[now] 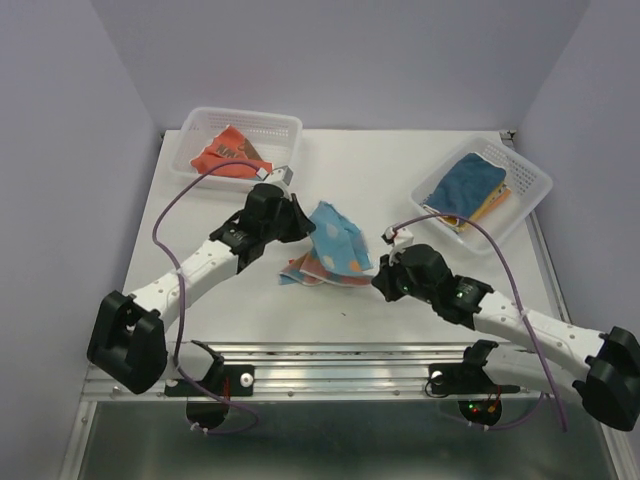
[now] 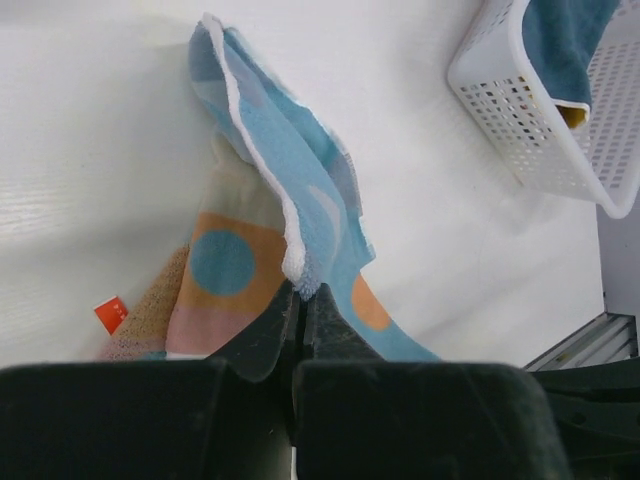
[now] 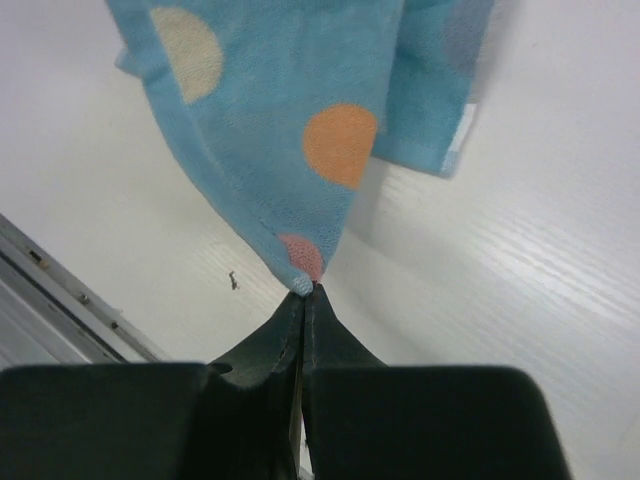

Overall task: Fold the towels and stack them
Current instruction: Flatten out the crumpled towel, then fold the towel

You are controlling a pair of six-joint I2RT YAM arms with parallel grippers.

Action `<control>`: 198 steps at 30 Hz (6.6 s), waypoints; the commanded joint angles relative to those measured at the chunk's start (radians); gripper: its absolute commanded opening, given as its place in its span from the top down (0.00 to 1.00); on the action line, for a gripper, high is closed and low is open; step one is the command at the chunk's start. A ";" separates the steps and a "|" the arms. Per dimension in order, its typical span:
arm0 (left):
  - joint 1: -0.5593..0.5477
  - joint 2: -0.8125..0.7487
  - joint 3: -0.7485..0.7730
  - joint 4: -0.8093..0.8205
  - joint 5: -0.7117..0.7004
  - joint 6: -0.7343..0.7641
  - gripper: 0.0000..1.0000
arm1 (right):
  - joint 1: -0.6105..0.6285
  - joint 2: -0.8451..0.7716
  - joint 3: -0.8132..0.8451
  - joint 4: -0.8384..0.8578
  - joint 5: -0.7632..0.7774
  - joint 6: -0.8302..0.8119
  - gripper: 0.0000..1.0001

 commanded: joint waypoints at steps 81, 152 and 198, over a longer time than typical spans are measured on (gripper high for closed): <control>0.188 0.526 0.775 0.111 0.085 0.105 1.00 | -0.498 0.622 0.852 0.260 -0.060 -0.455 0.99; 0.189 0.500 0.629 0.111 -0.075 0.099 1.00 | -0.519 0.692 0.783 0.358 -0.224 -0.420 0.99; 0.004 -0.454 -0.479 0.096 -0.116 -0.251 1.00 | -0.303 -0.089 -0.003 0.131 -0.370 -0.063 0.99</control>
